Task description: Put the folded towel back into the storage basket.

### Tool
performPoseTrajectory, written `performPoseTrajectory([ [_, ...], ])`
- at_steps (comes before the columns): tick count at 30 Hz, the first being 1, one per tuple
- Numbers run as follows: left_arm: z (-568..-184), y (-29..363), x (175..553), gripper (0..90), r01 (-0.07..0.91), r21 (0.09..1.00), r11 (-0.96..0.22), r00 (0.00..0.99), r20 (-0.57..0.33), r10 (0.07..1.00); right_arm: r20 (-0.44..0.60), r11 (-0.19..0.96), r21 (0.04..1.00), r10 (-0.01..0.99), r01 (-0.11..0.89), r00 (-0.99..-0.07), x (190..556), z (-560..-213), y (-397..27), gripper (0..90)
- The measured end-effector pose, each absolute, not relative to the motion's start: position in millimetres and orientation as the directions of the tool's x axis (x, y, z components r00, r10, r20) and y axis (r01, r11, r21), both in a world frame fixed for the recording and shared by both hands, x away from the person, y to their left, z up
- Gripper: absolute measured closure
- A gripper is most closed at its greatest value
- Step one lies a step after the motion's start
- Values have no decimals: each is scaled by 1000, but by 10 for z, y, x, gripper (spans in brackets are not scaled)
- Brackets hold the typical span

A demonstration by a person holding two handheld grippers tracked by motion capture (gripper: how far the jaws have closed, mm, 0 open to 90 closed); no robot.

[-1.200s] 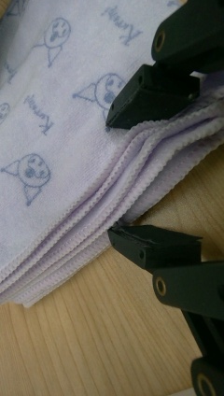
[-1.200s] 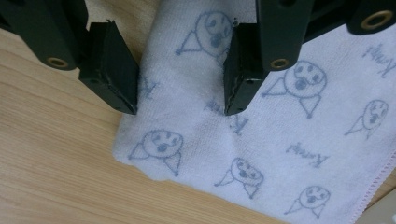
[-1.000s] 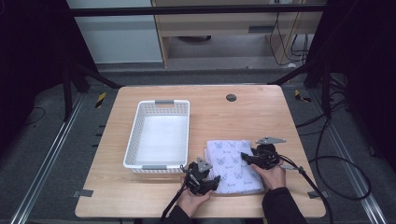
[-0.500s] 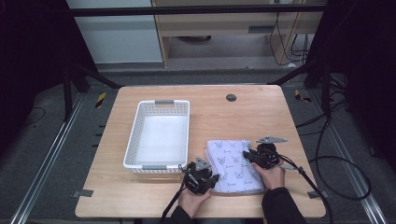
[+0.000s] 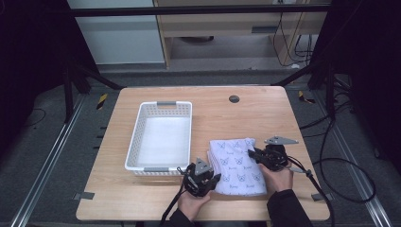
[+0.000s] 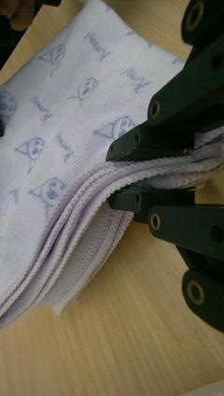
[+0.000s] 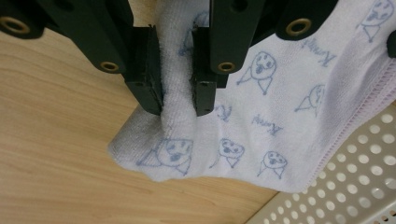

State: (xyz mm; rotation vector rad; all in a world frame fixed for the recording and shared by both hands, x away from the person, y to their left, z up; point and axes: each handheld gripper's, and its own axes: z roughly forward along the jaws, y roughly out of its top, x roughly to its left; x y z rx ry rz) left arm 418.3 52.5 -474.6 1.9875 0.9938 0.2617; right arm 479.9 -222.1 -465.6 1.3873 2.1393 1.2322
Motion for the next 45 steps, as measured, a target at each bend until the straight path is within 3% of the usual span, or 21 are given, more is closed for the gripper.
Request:
performPoseTrajectory([
  [45, -3972, 859, 4119, 756, 410, 860, -303, 686, -73, 724, 128, 116, 913, 830, 392, -543, 4647, -3943, -2029, 755],
])
